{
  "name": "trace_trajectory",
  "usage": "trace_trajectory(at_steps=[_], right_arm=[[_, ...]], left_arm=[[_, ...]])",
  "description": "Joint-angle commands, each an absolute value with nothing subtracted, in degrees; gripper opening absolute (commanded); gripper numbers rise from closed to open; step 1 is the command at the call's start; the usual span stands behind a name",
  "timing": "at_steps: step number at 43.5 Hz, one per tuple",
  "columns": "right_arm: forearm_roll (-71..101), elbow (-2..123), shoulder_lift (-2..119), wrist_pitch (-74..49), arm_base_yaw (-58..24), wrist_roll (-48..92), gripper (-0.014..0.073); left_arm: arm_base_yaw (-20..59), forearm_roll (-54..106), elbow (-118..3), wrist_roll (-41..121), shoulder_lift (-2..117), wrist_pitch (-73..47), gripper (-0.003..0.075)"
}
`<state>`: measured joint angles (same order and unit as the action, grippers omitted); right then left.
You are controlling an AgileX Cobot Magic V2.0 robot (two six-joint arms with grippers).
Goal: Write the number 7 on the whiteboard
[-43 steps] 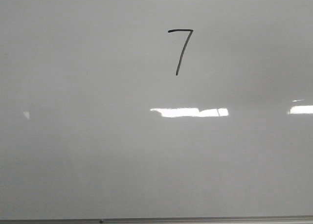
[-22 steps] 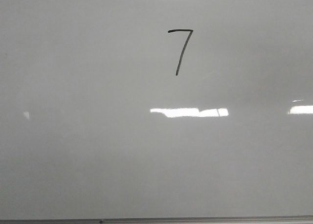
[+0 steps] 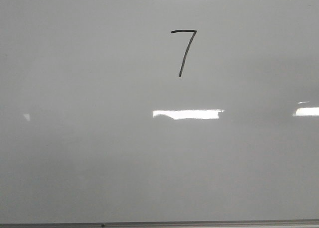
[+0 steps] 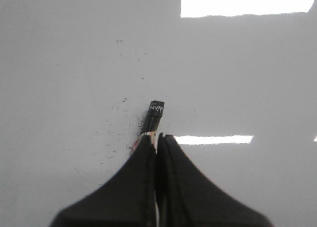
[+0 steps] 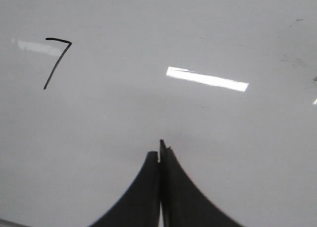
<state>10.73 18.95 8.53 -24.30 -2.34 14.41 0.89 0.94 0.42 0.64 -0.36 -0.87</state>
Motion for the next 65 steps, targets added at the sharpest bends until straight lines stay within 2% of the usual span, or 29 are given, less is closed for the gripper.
trace_trajectory(at_steps=[1, 12, 18, 38, 50, 65], right_arm=[[10.5, 13.8, 5.4, -11.5, -0.6, 14.7, -0.0067], [10.5, 1.6, -1.8, -3.8, 3.9, 14.7, -0.0067], [10.5, -1.5, -1.7, -1.1, 4.2, 14.7, -0.0067], [10.5, -1.4, -1.7, 0.0, 4.2, 14.3, -0.0067], [-0.8, -1.4, -1.7, 3.7, 4.2, -5.2, -0.0067], [-0.9, -1.4, -1.7, 3.5, -0.3, -6.2, -0.0067]], left_arm=[[0.9, 1.0, 1.2, 0.0, -1.1, 3.9, -0.0021], [0.9, 1.0, 1.2, 0.0, -1.1, 3.9, -0.0021], [0.9, 1.0, 1.2, 0.0, -1.1, 3.9, -0.0021], [0.9, 1.0, 1.2, 0.0, -1.1, 3.9, -0.0021], [0.9, 1.0, 1.2, 0.0, -1.1, 3.9, -0.0021], [0.9, 1.0, 1.2, 0.0, -1.1, 3.9, -0.002]])
